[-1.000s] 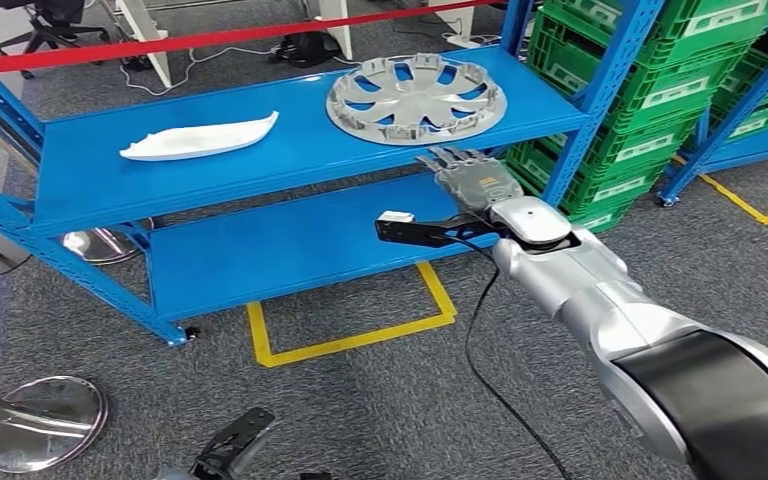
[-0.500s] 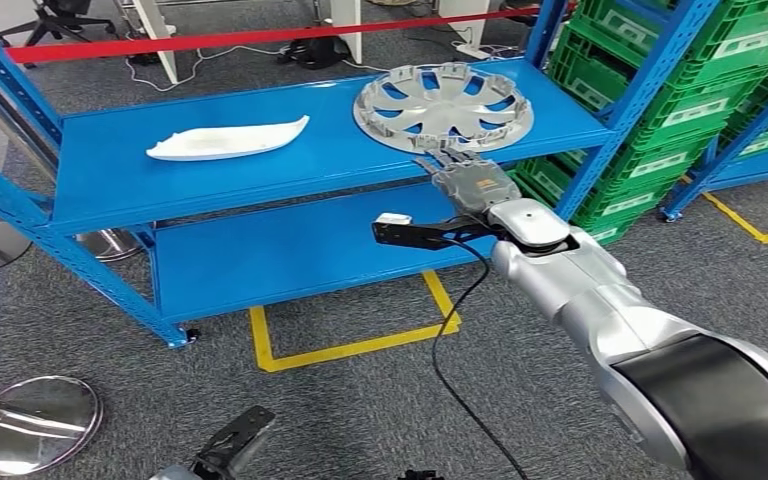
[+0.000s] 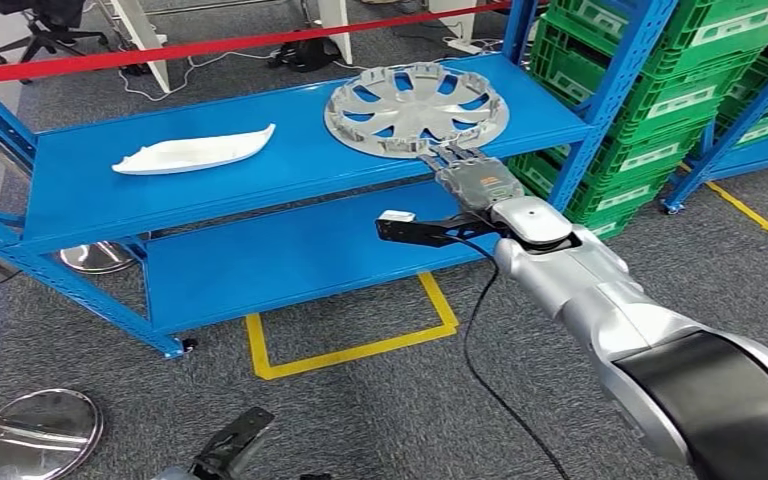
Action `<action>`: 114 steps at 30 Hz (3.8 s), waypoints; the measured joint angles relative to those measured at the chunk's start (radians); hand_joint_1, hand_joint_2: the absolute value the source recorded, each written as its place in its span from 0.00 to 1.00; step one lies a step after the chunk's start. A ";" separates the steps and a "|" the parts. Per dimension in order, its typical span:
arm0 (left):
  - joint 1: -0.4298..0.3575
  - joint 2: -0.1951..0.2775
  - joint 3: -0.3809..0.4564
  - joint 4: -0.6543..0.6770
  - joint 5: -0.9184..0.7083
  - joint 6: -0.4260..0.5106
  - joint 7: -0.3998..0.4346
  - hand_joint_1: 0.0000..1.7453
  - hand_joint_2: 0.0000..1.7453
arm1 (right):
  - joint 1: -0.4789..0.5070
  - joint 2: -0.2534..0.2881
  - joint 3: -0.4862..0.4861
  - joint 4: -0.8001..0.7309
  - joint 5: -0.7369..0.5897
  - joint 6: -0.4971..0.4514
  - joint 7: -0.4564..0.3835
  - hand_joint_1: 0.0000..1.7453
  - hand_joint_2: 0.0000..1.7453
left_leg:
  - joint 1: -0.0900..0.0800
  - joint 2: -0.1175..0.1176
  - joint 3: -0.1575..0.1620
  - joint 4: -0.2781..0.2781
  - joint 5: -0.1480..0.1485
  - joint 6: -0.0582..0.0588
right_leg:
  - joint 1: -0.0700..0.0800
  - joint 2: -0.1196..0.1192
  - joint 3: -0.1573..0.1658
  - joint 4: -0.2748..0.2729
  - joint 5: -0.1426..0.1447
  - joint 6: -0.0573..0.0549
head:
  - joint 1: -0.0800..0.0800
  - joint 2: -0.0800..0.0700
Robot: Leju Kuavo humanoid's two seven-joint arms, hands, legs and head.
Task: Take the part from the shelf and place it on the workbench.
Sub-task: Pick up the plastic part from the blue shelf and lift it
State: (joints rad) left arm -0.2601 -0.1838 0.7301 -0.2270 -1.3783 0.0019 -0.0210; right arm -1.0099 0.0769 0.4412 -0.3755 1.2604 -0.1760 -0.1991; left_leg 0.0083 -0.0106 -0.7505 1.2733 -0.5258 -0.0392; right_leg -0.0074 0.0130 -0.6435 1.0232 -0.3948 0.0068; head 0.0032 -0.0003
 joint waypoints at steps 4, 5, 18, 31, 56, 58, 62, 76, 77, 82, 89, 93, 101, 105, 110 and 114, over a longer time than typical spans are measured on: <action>-0.001 0.000 0.000 0.000 0.000 0.000 0.000 0.00 0.00 | -0.002 0.000 0.000 -0.001 0.000 0.000 0.000 0.00 1.00 | -0.003 0.002 0.101 -0.234 0.137 0.015 | 0.004 0.002 0.018 0.002 -0.015 0.014 | 0.000 0.000; -0.002 0.000 0.000 0.000 0.000 0.000 0.000 0.00 0.00 | -0.003 0.000 0.000 -0.001 0.000 0.000 0.000 0.00 1.00 | -0.004 0.003 0.115 -0.263 0.139 0.018 | 0.006 0.002 0.018 0.002 -0.018 0.019 | 0.000 0.000; -0.001 0.000 0.000 0.000 -0.001 -0.001 0.000 0.00 0.00 | -0.001 -0.001 0.004 -0.001 -0.001 -0.001 0.000 0.00 1.00 | 0.003 -0.003 0.167 -0.282 0.097 0.038 | -0.002 -0.007 -0.065 0.101 -0.002 0.059 | 0.013 0.000; -0.001 0.002 0.000 0.000 -0.002 -0.001 0.000 0.00 0.00 | 0.002 -0.004 0.009 -0.002 -0.001 -0.002 0.001 0.00 1.00 | 0.000 0.001 -0.001 0.000 0.006 0.001 | 0.000 0.000 0.001 0.001 -0.001 -0.001 | 0.001 0.000; -0.005 0.003 0.000 0.000 -0.003 -0.001 0.000 0.00 0.00 | -0.003 -0.006 0.013 -0.001 -0.005 0.001 0.003 0.00 1.00 | -0.004 -0.001 0.136 -0.220 0.049 0.008 | -0.005 -0.001 -0.017 0.008 0.011 0.007 | 0.004 0.000; -0.006 0.003 0.000 0.000 -0.003 -0.001 0.000 0.00 0.00 | -0.001 -0.006 0.014 -0.001 -0.005 0.002 0.003 0.00 1.00 | -0.004 0.000 0.065 -0.089 -0.006 0.002 | -0.004 -0.001 -0.014 0.008 0.007 0.000 | -0.002 0.000; -0.001 0.003 0.000 0.000 -0.003 -0.002 0.000 0.00 0.00 | 0.007 -0.006 0.014 -0.001 -0.005 0.002 0.003 0.00 1.00 | -0.004 0.000 0.001 -0.029 0.035 0.007 | -0.001 0.001 -0.004 0.008 -0.002 -0.002 | -0.003 0.000; -0.002 0.002 0.000 0.000 -0.003 -0.002 0.000 0.00 0.00 | 0.003 -0.006 0.014 -0.002 -0.005 0.002 0.002 0.00 1.00 | -0.001 0.000 0.136 -0.280 0.123 0.057 | 0.001 -0.005 -0.148 0.296 -0.122 0.056 | 0.010 0.000; -0.002 0.002 0.000 0.000 -0.003 -0.002 0.000 0.00 0.00 | 0.004 -0.006 0.014 -0.001 -0.005 0.002 0.002 0.00 1.00 | 0.000 -0.001 0.140 -0.279 0.119 0.055 | 0.001 -0.005 -0.136 0.259 -0.090 0.056 | 0.010 0.000; -0.002 0.002 0.000 0.000 -0.004 -0.002 0.000 0.00 0.00 | -0.001 -0.006 0.014 -0.001 -0.005 0.003 0.002 0.00 1.00 | -0.007 -0.005 0.157 -0.276 0.098 0.032 | 0.002 -0.003 -0.013 0.005 0.016 0.041 | 0.009 0.000; -0.003 0.003 0.000 0.000 -0.005 -0.002 0.000 0.00 0.00 | 0.000 -0.007 0.014 -0.002 -0.008 0.006 0.005 0.00 1.00 | -0.003 0.000 0.044 -0.064 -0.007 0.003 | -0.004 0.000 -0.004 -0.002 0.005 0.003 | -0.002 0.000; 0.000 0.004 0.000 0.000 -0.005 -0.002 0.000 0.00 0.00 | 0.006 -0.007 0.015 -0.002 -0.009 0.006 0.005 0.00 1.00 | -0.002 0.001 0.011 -0.065 0.066 0.003 | -0.005 0.000 0.011 -0.001 -0.008 0.008 | -0.002 0.000; -0.002 0.002 -0.001 0.000 -0.005 -0.001 0.000 0.00 0.00 | -0.003 -0.007 0.016 -0.002 -0.012 0.006 0.005 0.00 1.00 | 0.000 0.002 0.113 -0.273 0.136 0.041 | -0.001 -0.002 0.018 0.023 -0.047 0.047 | 0.002 0.000; -0.002 0.002 -0.001 0.000 -0.005 -0.001 0.000 0.00 0.00 | 0.000 -0.007 0.017 -0.002 -0.012 0.006 0.004 0.00 1.00 | -0.001 0.002 0.126 -0.274 0.127 0.056 | -0.001 -0.005 -0.115 0.264 -0.138 0.056 | 0.011 0.000; -0.001 0.001 -0.001 0.000 -0.005 -0.001 0.000 0.00 0.00 | 0.001 -0.007 0.018 -0.001 -0.012 0.006 0.004 0.00 1.00 | -0.005 -0.005 0.154 -0.273 0.104 0.049 | 0.002 -0.005 -0.060 0.085 0.006 0.039 | 0.012 0.000; -0.002 0.000 -0.001 0.000 -0.005 -0.001 0.000 0.00 0.00 | -0.002 -0.008 0.019 -0.001 -0.012 0.007 0.004 0.00 1.00 | -0.007 -0.006 0.162 -0.275 0.092 0.030 | 0.007 -0.002 -0.013 -0.005 0.025 0.024 | 0.010 0.000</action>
State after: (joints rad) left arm -0.2625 -0.1833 0.7288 -0.2266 -1.3832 0.0005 -0.0210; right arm -1.0119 0.0689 0.4597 -0.3766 1.2479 -0.1694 -0.1947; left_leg 0.0012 -0.0164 -0.5886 0.9984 -0.4336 -0.0090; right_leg 0.0000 0.0110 -0.6567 1.0186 -0.3696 0.0311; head 0.0131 -0.0004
